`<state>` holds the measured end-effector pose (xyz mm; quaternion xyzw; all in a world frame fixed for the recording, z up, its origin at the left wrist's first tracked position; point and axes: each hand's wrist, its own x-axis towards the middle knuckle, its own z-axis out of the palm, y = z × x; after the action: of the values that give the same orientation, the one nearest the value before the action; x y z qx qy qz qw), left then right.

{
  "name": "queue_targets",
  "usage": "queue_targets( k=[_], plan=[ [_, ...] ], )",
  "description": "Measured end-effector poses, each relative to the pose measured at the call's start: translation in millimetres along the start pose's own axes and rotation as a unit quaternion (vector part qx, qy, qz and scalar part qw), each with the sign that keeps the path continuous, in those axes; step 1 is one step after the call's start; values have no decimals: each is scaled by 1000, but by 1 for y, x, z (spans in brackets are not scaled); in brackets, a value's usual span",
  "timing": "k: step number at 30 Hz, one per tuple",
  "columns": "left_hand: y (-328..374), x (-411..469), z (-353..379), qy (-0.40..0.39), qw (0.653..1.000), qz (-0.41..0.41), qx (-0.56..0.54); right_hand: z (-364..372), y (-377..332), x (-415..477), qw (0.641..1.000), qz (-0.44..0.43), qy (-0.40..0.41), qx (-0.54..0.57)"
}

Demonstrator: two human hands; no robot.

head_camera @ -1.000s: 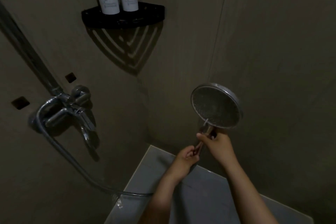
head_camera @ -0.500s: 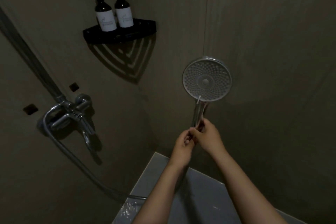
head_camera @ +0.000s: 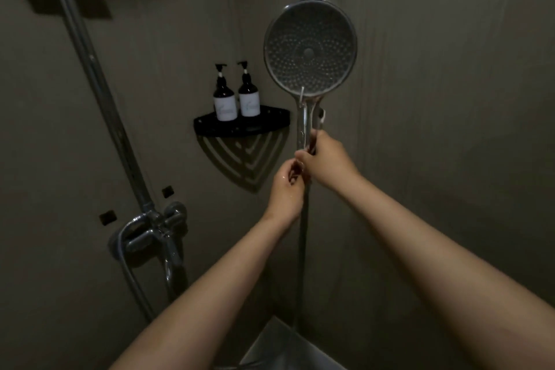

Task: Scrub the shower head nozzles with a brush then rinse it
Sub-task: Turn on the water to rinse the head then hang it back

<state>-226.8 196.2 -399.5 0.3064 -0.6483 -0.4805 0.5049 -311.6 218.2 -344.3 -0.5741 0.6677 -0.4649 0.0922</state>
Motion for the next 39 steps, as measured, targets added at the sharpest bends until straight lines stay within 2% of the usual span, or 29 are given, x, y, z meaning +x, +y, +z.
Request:
queue_targets(
  k=[9, 16, 20, 29, 39],
  plan=[
    [90, 79, -60, 58, 990, 82, 99, -11, -105, 94, 993, -101, -54, 8],
    [163, 143, -120, 134, 980, 108, 101, -9, -204, 155, 979, -196, -39, -38],
    [190, 182, -164, 154, 976, 110, 105, 4, -257, 190, 974, -217, -56, -29],
    [256, 227, -245, 112, 952, 146, 246, 28, -328, 247, 968, -227, -100, 41],
    [306, 259, -283, 97, 915, 150, 361, 26, -365, 274, 961, -234, -114, 89]
  ],
)
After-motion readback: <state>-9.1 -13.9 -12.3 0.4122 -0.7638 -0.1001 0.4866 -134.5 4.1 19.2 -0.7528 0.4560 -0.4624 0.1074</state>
